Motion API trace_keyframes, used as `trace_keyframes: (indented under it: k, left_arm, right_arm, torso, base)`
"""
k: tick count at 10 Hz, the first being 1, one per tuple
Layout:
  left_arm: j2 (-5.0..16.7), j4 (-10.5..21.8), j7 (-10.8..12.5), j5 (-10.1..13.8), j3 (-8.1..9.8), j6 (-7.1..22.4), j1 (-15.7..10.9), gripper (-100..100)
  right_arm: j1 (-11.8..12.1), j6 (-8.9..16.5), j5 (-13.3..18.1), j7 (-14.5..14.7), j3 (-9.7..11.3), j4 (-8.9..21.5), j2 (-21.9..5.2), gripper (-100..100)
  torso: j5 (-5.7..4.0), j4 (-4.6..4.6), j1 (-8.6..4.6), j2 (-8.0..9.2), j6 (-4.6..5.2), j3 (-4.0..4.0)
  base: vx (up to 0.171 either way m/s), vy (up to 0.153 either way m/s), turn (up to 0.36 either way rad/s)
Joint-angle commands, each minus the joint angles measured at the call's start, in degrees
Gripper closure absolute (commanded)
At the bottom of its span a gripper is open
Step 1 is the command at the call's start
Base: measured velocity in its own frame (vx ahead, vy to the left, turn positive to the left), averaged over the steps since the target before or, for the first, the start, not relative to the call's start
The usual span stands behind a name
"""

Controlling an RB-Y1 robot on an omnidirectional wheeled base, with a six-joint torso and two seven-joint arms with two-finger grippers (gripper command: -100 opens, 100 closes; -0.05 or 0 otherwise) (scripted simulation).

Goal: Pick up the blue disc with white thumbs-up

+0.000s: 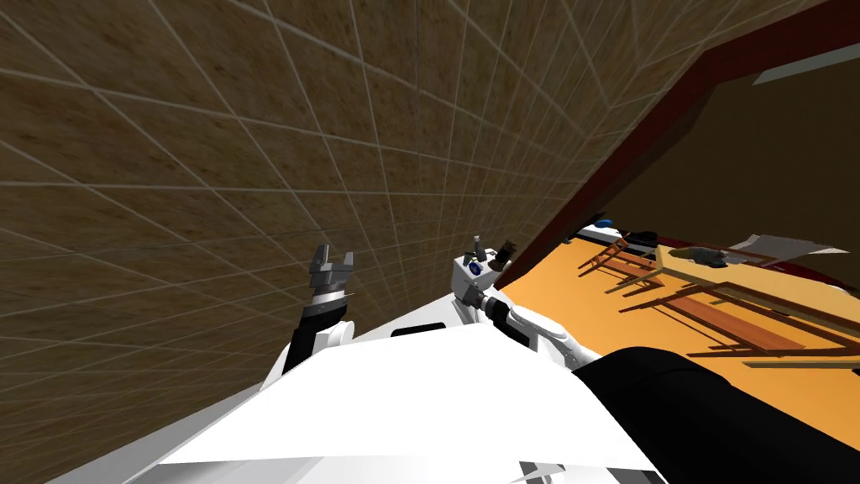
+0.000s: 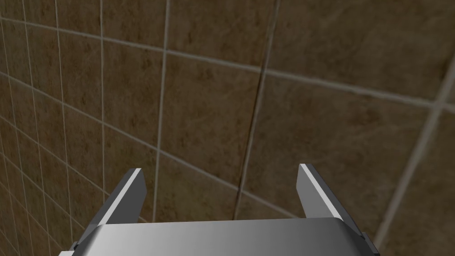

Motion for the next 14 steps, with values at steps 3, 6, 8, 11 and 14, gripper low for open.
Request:
trace_keyframes:
  k: [3,6,8,11,14]
  left_arm:
    - [0.00,0.00,0.00,0.00,0.00,0.00,0.00,0]
    - [0.00,0.00,0.00,0.00,0.00,0.00,0.01,0]
    - [0.00,0.00,0.00,0.00,0.00,0.00,0.00,0]
    - [0.00,0.00,0.00,0.00,0.01,0.00,0.01,0]
    - [0.00,0.00,0.00,0.00,0.01,0.00,0.01,0]
  right_arm:
    - [-0.22,3.34,3.27,3.49,1.82,0.97,-4.97,-100]
    - [-0.67,6.97,7.37,7.62,3.90,2.84,-10.02,-100]
    - [-0.89,8.71,9.33,9.59,4.89,3.76,-13.20,-100]
    - [-1.31,11.98,13.02,13.30,6.76,5.51,-18.20,-100]
    - [-1.68,14.94,16.34,16.64,8.44,7.06,-21.90,-100]
  torso:
    - [0.00,0.00,0.01,0.00,0.00,0.00]
    - [0.00,0.00,0.01,0.00,0.03,0.00]
    - [0.00,0.00,0.01,-0.01,0.01,-0.01]
    - [0.00,0.00,0.01,0.00,0.04,0.00]
    - [0.00,0.01,0.01,0.00,0.04,0.00]
  base:
    - [0.004,0.002,0.072]
    - [0.003,0.002,0.086]
    - [0.006,0.002,0.105]
    - [0.003,0.002,0.071]
    - [0.004,0.003,0.092]
